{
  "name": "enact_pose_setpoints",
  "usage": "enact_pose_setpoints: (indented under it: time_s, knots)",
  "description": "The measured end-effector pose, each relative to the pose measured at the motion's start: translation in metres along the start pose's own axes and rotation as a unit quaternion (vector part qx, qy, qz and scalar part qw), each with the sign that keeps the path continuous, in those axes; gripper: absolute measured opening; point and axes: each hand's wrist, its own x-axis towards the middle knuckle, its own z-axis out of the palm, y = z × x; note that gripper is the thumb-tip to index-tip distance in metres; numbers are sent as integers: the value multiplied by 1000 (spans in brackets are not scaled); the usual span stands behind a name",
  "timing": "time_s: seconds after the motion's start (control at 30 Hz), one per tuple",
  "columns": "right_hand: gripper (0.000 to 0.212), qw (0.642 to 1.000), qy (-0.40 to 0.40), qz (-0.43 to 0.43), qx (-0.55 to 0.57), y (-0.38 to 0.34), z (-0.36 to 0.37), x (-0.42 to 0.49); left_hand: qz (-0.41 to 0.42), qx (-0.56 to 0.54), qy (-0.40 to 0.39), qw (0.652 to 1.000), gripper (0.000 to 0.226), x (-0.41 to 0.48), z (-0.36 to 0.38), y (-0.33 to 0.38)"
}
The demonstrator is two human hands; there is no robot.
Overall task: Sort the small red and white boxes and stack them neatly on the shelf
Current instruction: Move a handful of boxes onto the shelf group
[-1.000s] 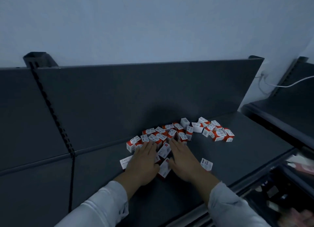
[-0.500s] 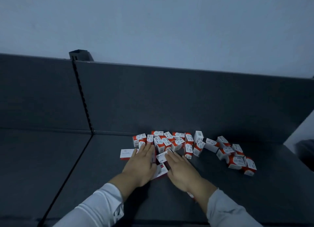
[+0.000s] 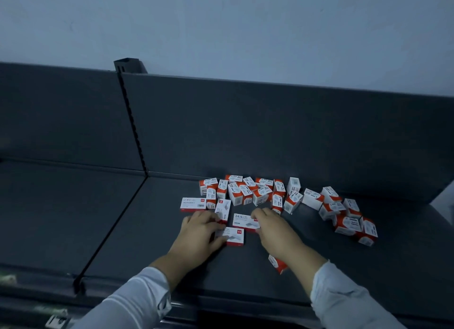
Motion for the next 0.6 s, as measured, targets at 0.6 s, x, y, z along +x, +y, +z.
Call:
enact_pose_setpoints:
  time_s: [0.6]
  knots:
    - [38,985,23,-42,165,-39,21,-11,-29,-158,-29,987,61,3,7,-33]
